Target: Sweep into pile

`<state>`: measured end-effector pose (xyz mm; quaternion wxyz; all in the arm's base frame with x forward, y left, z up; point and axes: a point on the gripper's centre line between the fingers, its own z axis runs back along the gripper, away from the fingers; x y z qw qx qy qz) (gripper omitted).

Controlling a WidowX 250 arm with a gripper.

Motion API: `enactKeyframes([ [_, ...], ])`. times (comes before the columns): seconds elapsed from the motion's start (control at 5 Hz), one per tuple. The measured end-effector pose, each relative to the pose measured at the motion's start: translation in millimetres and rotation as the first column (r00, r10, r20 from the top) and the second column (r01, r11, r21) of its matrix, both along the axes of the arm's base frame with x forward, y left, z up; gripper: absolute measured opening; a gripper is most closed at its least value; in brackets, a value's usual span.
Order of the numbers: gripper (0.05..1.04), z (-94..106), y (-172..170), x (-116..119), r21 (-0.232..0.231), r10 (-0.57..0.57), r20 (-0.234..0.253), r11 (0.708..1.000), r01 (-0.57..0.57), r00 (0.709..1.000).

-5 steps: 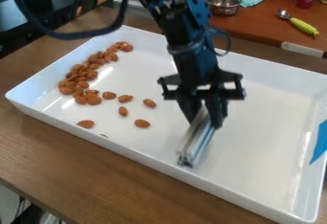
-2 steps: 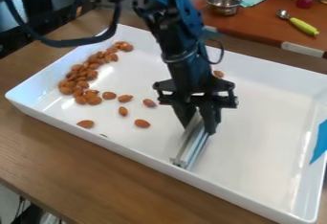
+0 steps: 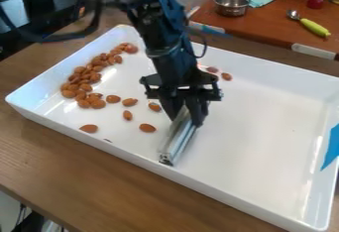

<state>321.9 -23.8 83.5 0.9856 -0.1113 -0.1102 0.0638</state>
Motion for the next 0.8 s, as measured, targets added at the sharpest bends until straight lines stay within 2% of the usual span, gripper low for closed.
enactKeyframes([
  [0.4, 0.381, -0.3, 50, -4, 0.102, 0.04, -0.027, 0.994, -0.037, 0.999],
  [0.6, 0.381, -0.1, 74, -6, 0.128, 0.065, -0.028, 0.99, -0.061, 0.997],
  [0.8, 0.381, -1.0, 96, -4, 0.153, 0.074, 0.007, 0.985, -0.074, 0.997],
])
